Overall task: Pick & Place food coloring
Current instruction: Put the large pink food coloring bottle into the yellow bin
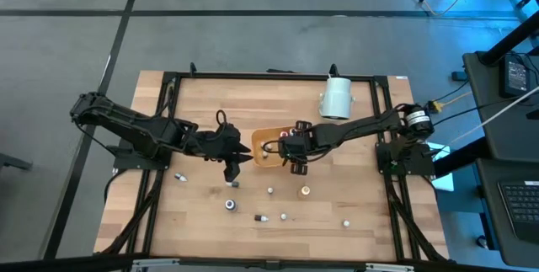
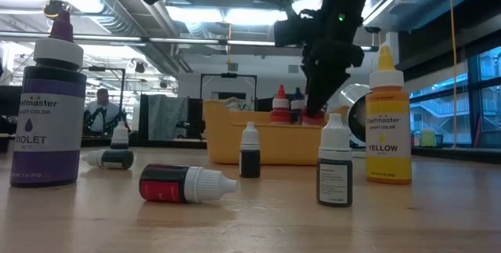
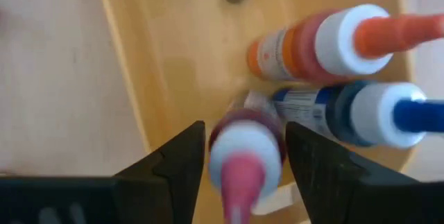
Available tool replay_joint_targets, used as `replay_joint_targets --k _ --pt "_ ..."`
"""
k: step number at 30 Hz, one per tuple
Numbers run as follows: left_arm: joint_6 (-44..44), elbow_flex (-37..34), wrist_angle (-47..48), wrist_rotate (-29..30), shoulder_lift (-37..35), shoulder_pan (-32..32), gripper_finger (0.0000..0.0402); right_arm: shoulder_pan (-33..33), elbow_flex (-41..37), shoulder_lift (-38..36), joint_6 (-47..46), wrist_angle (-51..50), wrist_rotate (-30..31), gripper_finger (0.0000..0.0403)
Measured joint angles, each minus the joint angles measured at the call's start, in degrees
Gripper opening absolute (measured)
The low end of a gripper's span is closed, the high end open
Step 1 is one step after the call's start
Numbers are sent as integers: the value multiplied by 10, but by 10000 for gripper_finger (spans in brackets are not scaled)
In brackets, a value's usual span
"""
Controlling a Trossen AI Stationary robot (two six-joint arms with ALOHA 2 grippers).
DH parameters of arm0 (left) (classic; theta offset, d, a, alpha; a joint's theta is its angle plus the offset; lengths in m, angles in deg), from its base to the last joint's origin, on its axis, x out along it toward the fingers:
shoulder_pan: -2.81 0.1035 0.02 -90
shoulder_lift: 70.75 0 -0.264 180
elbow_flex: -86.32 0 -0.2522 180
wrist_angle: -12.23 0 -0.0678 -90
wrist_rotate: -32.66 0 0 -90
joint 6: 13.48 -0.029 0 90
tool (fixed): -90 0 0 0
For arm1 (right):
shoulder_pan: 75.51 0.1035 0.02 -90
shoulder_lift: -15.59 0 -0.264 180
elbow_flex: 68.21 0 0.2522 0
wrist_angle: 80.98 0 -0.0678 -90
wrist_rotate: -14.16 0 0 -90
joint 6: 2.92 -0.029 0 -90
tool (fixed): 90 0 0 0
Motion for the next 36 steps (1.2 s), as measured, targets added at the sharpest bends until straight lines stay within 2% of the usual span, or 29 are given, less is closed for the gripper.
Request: replay_joint_targets --k 5,11,17,21,27,31,36 --pt "0 0 0 4 0 1 114 1 27 -1 4 -22 1 203" --pt "0 0 0 5 0 1 114 1 54 -2 25 -36 44 204" --pt "0 0 0 5 0 1 114 2 88 -2 28 -63 42 204" --pt "-5 0 0 -12 0 1 114 13 93 -24 29 -83 16 204" --pt "-20 0 -2 -25 0 1 114 44 69 -104 25 -86 -5 204" --pt "-20 0 -5 -24 0 1 114 71 36 -154 33 -76 -51 204" --pt "-20 0 -23 -21 0 1 114 96 -22 -166 15 -32 -61 204"
